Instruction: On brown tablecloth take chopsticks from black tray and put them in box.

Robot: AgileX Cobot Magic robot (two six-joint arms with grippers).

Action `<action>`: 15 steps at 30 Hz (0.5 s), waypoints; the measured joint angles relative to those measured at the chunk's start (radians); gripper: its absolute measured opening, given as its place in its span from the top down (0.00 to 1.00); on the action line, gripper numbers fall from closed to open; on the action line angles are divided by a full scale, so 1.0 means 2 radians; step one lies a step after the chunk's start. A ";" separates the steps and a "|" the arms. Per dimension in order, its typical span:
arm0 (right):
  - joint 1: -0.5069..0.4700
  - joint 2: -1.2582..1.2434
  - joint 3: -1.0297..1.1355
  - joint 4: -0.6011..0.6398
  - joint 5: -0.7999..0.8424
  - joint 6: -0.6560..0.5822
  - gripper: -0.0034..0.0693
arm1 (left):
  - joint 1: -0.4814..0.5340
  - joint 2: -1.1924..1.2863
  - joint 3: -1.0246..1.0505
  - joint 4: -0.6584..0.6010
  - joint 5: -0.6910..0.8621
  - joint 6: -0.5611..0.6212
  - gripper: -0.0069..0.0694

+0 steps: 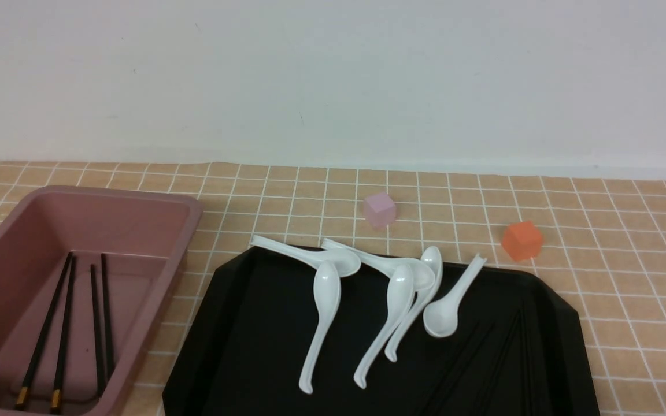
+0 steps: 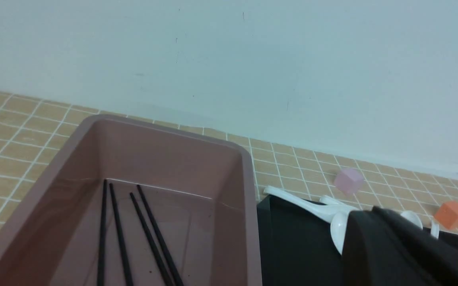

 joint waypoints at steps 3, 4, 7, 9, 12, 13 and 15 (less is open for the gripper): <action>0.000 0.000 0.000 0.000 0.000 0.000 0.62 | 0.000 0.000 0.002 0.006 0.000 0.000 0.93; 0.000 0.000 0.000 0.000 0.000 0.000 0.62 | 0.000 0.000 0.005 0.007 0.000 0.000 0.93; 0.000 0.000 0.000 0.000 0.000 0.000 0.62 | 0.000 0.000 0.024 0.011 -0.001 0.000 0.93; 0.000 0.000 0.000 0.000 0.000 0.000 0.62 | 0.000 0.000 0.047 0.012 -0.005 0.000 0.93; 0.000 0.000 0.000 0.000 0.000 0.000 0.62 | 0.000 0.000 0.085 0.010 -0.021 0.000 0.93; 0.000 0.000 0.000 0.000 0.000 0.000 0.62 | 0.000 0.000 0.096 0.010 -0.028 0.000 0.93; 0.000 0.000 0.000 0.000 0.000 0.000 0.62 | 0.000 0.000 0.126 0.009 -0.044 0.000 0.93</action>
